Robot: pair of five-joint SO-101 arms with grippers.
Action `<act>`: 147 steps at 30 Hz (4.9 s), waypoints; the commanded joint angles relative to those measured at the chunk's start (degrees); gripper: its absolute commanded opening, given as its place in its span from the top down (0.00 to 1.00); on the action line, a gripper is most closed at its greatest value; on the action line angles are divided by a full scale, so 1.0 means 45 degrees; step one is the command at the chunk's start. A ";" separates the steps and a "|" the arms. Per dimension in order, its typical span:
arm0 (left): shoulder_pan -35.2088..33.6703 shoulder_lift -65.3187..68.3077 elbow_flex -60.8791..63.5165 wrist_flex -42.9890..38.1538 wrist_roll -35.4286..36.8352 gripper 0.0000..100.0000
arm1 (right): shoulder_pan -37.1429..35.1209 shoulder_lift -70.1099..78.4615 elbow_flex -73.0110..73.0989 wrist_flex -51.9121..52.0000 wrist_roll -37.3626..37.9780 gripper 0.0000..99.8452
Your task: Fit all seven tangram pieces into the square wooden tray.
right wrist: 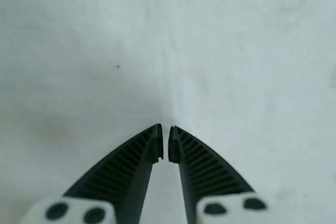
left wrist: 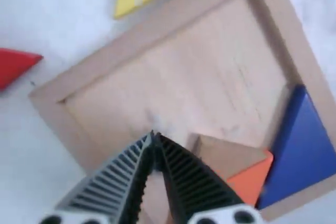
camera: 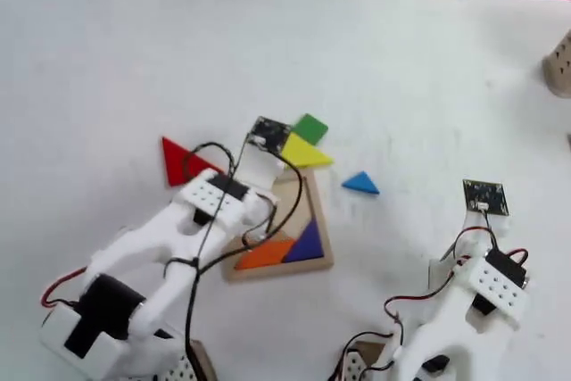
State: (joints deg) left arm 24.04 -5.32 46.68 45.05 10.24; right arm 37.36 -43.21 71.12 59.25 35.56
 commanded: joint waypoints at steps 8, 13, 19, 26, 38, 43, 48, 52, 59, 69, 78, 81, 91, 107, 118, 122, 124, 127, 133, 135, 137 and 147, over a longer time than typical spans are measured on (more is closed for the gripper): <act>-0.2549 -0.3136 0.0117 -0.0020 -0.0137 0.98 | -0.0166 -0.0283 -0.0039 -0.0342 0.0020 0.97; -0.3292 -0.4484 0.0801 -0.0020 -0.0137 0.98 | -0.0049 -0.0264 -0.0039 -0.0342 0.0098 0.97; -0.4913 -0.4444 0.2090 -0.1954 -0.0137 0.98 | -0.0107 -0.0264 -0.0156 -0.0264 0.0020 0.97; -0.6476 -0.3585 0.2540 -0.3360 -0.0117 0.98 | -0.0928 -0.0264 -0.2969 0.0322 -0.1348 0.97; -0.9074 -0.3487 0.2637 -0.3341 -0.0059 0.98 | -0.6242 -0.0107 -0.4767 -0.0459 -0.3282 0.97; -0.9172 -0.3487 0.2657 -0.3302 -0.0098 0.98 | -0.7844 0.1690 -0.6701 -0.0420 -0.3966 0.97; -0.9133 -0.3546 0.2657 -0.2891 -0.0117 0.98 | -0.9133 0.5324 -0.9983 0.0303 -0.3946 0.97; -0.9133 -0.3546 0.2657 -0.2989 -0.0137 0.98 | -0.9739 0.8527 -1.3167 0.1221 -0.3634 0.90; -0.9114 -0.3546 0.2637 -0.2989 -0.0137 0.98 | -1.0090 1.3353 -1.7719 0.2002 -0.3556 0.86; -0.8801 -0.3546 0.2637 -0.2989 -0.0156 0.98 | -1.0989 1.7690 -2.2564 0.3272 -0.1700 0.86; -0.8801 -0.3546 0.2618 -0.3009 -0.0156 0.98 | -1.1126 1.9702 -2.4967 0.3350 -0.1582 0.86; -0.8801 -0.3546 0.2598 -0.3009 -0.0508 0.98 | -1.1282 2.0269 -2.5377 0.3429 -0.1582 0.86; -0.8781 -0.3546 0.2579 -0.3009 -0.0996 0.98 | -1.1321 2.0542 -2.5397 0.4034 -0.1582 0.86; -0.8781 -0.3546 0.2598 -0.3009 -0.1016 0.98 | -1.0716 1.9272 -2.7214 0.6554 -0.3106 0.86; -0.8781 -0.3546 0.2598 -0.3009 -0.1016 0.98 | -1.2591 2.0796 -2.7761 0.6085 -0.3126 0.86; -0.8781 -0.3546 0.2598 -0.3009 -0.1016 0.98 | -1.2103 2.1949 -2.8190 0.5714 -0.3126 0.86; -0.8781 -0.3546 0.2598 -0.3009 -0.1016 0.98 | -1.1731 2.2242 -2.8640 0.5988 -0.3106 0.86; -0.8781 -0.3546 0.2598 -0.3009 -0.1016 0.98 | -1.1360 2.2398 -2.9109 0.6769 -0.3106 0.86; -0.8781 -0.3546 0.2598 -0.3009 -0.1016 0.98 | -1.1223 2.2379 -2.9148 0.8606 -0.2344 0.86; -0.8781 -0.3546 0.2598 -0.3009 -0.1016 0.98 | -1.1204 2.2300 -2.9089 0.8723 -0.2168 0.86; -0.8781 -0.3546 0.2598 -0.3009 -0.1016 0.98 | -1.1106 2.2242 -2.9245 0.8723 -0.2149 0.86; -0.8781 -0.3546 0.2598 -0.3009 -0.1016 0.98 | -1.1575 2.0855 -2.9656 0.8723 -0.2090 0.77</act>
State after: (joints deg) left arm -16.22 -20.88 58.55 31.78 6.02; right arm -13.19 54.73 -59.96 98.29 25.36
